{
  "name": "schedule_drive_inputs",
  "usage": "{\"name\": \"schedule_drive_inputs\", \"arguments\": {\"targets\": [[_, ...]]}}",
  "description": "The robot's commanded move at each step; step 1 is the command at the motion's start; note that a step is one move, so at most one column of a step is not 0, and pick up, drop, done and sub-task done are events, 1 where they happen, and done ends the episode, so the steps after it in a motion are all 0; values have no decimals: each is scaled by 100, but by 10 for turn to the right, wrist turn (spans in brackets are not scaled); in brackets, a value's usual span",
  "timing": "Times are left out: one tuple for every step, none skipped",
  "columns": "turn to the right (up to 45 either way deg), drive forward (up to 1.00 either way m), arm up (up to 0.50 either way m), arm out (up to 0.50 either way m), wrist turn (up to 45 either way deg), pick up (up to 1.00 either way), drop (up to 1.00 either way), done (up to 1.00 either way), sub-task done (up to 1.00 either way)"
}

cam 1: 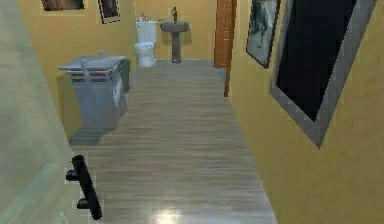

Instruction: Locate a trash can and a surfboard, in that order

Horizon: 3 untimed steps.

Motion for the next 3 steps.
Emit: {"name": "schedule_drive_inputs", "arguments": {"targets": [[0,65,0,0,0,0,0,0,0],[-450,0,0,0,0,0,0,0,0],[-120,0,0,0,0,0,0,0,0]]}}
